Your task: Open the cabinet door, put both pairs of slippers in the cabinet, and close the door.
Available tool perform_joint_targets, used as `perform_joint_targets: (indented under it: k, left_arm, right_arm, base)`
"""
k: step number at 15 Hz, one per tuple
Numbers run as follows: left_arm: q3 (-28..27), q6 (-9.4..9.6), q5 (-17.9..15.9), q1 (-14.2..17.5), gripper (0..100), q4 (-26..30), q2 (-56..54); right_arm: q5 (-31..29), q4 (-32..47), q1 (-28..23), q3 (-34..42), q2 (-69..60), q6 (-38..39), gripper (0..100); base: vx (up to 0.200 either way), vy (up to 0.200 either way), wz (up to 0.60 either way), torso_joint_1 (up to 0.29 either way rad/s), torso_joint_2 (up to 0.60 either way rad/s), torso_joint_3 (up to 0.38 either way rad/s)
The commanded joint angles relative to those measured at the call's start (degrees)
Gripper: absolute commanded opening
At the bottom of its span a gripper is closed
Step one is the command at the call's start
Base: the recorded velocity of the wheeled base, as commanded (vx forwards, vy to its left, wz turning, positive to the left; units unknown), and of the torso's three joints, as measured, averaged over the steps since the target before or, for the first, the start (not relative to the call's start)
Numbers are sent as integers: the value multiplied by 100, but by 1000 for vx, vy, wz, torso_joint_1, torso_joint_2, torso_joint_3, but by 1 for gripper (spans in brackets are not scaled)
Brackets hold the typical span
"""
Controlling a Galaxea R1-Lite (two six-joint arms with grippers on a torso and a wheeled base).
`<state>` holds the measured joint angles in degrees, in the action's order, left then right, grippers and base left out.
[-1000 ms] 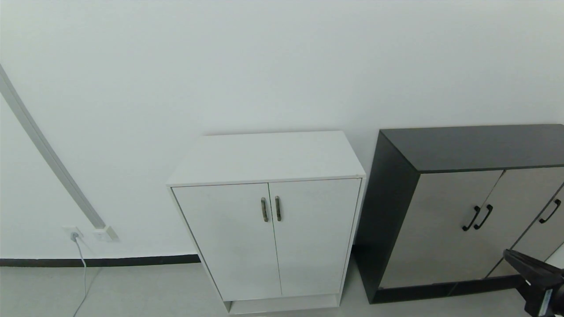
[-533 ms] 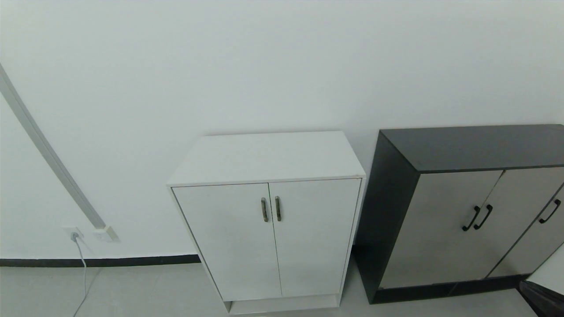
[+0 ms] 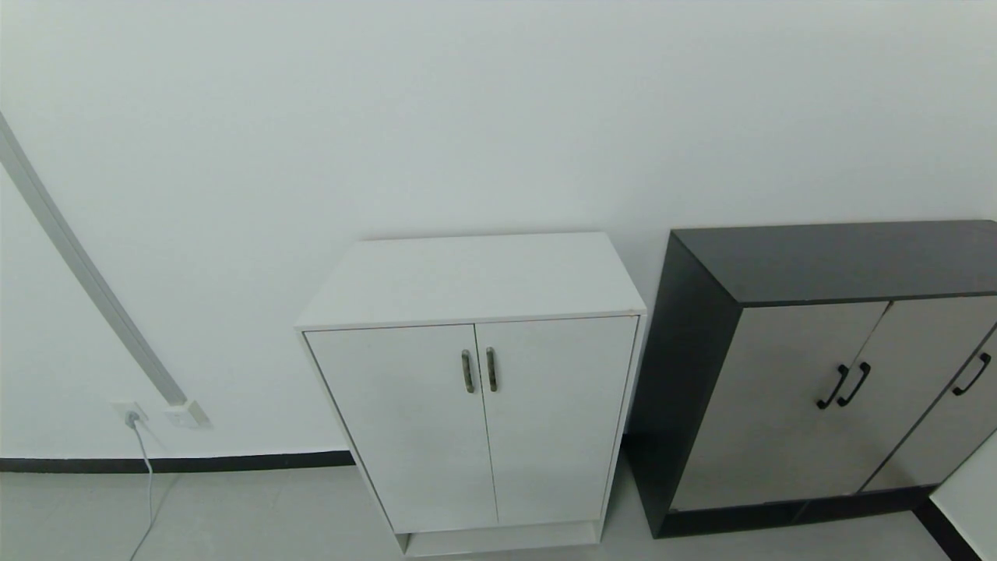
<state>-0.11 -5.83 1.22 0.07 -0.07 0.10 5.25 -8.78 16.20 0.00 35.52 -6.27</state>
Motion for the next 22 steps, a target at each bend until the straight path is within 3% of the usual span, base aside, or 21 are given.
perform_joint_targets:
  k: [1,3,6,14,18,22]
  left_arm:
    - [2,-6,1,1,0,-1,-1]
    - [2,3,1,1,0,-1,-1]
    - [2,3,1,1,0,-1,-1]
    - [2,-6,1,1,0,-1,-1]
    - [2,-6,1,1,0,-1,-1]
    - [2,-6,10,1,0,-1,-1]
  right_arm:
    - [222,465,59,-9,-617,-50,0]
    - [266,904,164,0,-951,-77,0]
    - [204,895,120,0,-1188,-33,0]
    - [186,895,-1471,0,-2392,-50,0]
    - [186,895,-1787,0,-3069,-50,0]
    - [186,895,-1778,0,-3227,222,0]
  base:
    - [0,0,0,0,0,0]
    - [0,0,0,0,0,0]
    - [0,0,0,0,0,0]
    - [0,0,0,0,0,0]
    - [0,0,0,0,0,0]
    - [0,0,0,0,0,0]
